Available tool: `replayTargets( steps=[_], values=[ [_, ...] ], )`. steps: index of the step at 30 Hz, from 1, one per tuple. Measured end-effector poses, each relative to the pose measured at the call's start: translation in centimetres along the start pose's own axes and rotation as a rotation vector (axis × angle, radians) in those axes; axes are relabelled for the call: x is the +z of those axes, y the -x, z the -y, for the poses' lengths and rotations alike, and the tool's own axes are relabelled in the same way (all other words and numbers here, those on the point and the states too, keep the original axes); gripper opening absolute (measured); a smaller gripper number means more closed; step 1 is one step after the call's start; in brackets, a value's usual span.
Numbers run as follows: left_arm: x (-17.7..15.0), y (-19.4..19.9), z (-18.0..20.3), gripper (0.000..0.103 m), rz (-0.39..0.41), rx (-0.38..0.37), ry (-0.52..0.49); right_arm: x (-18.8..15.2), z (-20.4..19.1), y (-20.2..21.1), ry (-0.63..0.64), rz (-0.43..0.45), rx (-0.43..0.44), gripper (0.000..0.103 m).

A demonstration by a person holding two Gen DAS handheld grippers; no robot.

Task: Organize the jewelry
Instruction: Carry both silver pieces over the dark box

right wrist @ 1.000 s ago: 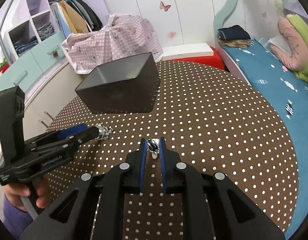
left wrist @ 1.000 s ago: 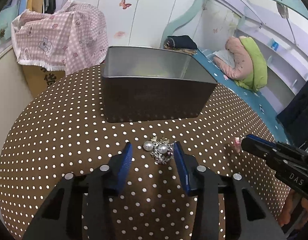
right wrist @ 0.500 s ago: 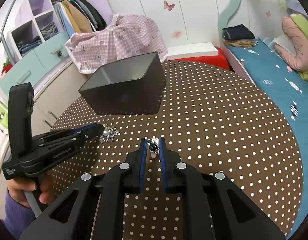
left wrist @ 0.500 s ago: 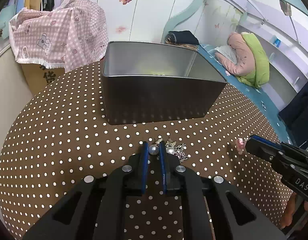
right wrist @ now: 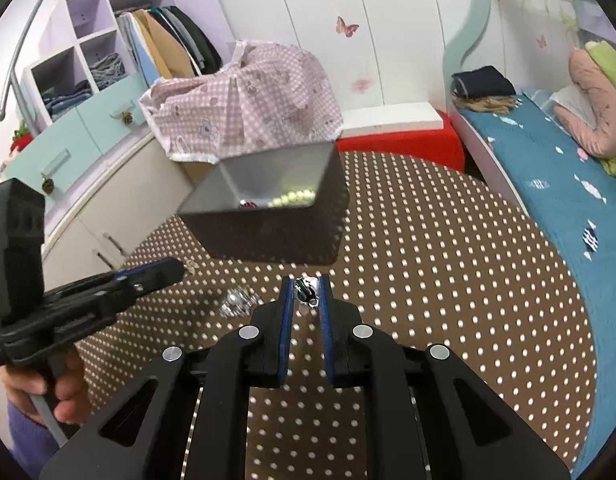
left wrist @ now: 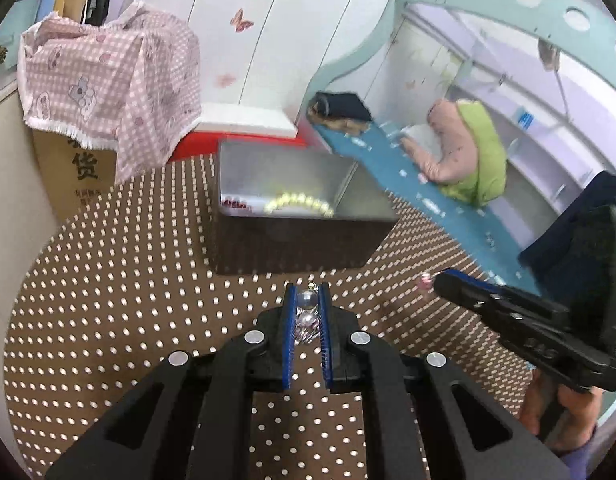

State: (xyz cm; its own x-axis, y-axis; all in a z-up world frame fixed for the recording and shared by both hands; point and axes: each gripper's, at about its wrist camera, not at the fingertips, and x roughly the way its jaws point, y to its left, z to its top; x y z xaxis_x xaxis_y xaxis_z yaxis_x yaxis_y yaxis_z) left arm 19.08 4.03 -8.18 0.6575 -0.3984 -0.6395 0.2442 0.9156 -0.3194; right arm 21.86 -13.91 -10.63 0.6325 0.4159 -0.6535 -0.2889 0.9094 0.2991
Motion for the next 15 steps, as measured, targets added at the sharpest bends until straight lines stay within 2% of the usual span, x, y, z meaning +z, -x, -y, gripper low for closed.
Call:
replayTargets(
  steps=[5, 8, 13, 15],
  values=[
    [2.2, 2.5, 0.5, 0.009, 0.070, -0.040, -0.018, 2.2, -0.6, 0.8, 0.002, 0.036, 0.027, 0.013],
    [4.2, 2.5, 0.5, 0.009, 0.083, -0.048, -0.033, 3.9, -1.1, 0.6, 0.001, 0.053, 0.048, 0.013],
    [6.6, 0.2, -0.2, 0.009, 0.049, -0.041, -0.031, 6.6, -1.9, -0.8, -0.016, 0.062, 0.099, 0.013],
    [7.1, -1.0, -0.6, 0.009, 0.025, -0.034, -0.021, 7.4, -2.3, -2.2, -0.013, 0.043, 0.095, 0.013]
  ],
)
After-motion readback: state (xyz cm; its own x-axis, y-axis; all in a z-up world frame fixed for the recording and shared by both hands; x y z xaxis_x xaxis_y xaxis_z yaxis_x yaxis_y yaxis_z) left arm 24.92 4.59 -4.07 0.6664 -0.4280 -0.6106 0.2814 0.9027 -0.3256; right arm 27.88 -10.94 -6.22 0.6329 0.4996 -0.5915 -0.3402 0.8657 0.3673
